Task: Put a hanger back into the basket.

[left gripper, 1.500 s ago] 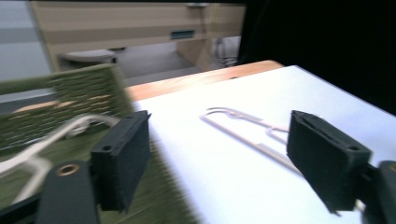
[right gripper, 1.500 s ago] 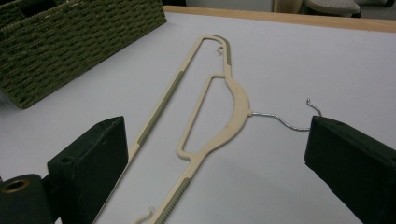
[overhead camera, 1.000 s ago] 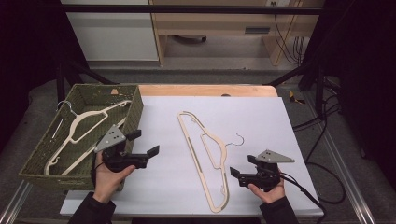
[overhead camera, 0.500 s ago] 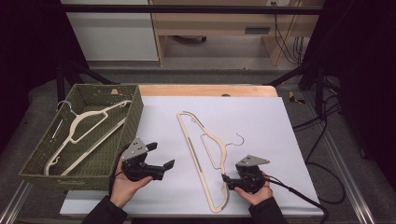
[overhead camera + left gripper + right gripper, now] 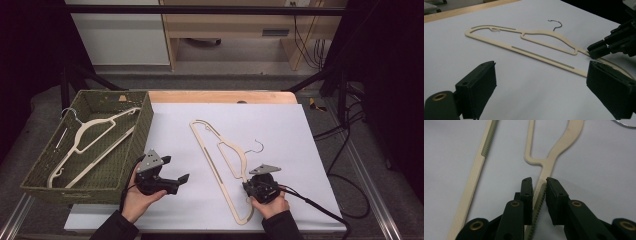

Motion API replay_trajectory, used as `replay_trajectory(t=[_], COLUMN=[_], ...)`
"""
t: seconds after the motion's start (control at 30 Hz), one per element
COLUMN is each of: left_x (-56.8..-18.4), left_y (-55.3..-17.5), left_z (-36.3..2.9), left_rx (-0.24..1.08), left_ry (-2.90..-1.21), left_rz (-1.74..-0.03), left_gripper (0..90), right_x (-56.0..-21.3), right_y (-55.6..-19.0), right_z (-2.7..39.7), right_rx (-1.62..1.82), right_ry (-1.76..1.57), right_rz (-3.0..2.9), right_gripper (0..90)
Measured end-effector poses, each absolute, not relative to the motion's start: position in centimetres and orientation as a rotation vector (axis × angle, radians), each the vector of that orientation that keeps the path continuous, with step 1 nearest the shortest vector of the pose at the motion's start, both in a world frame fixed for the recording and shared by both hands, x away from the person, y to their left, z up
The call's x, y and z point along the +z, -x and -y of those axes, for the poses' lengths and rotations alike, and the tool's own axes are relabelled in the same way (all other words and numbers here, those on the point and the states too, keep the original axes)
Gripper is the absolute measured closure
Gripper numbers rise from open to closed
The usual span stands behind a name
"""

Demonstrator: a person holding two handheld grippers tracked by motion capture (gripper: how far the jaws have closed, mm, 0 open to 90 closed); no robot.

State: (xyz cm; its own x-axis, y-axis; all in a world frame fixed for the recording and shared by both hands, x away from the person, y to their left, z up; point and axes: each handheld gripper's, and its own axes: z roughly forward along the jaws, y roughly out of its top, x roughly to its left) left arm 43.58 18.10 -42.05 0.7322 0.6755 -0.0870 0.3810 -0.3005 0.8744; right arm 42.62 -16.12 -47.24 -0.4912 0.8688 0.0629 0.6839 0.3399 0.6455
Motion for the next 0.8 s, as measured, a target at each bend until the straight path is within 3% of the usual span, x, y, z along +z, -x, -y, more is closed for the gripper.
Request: replay_trajectory(t=[0.27, 0.33, 0.43, 0.8], left_x=[-42.1, -42.1, -42.2, -42.4], left_y=[-43.5, -43.5, -43.5, -43.5], left_z=[-18.0, -18.0, -17.9, -17.4], left_rx=[0.365, 0.361, 0.359, 0.355], left_ry=[-1.925, -1.926, -1.929, -1.940], left_rz=[-0.811, -0.810, -0.810, -0.816], left_gripper=[9.5, 9.5, 9.7, 10.1], right_x=[-46.8, -46.8, -47.0, -46.9], right_y=[-42.6, -42.5, -42.2, -41.7], right_z=[17.6, 17.9, 17.6, 15.9], right_rx=[0.938, 0.941, 0.910, 0.762], right_ry=[-1.459, -1.471, -1.466, -1.454], right_rz=[-2.302, -2.320, -2.336, -2.268], right_gripper=[78.7, 70.4, 65.7, 77.4])
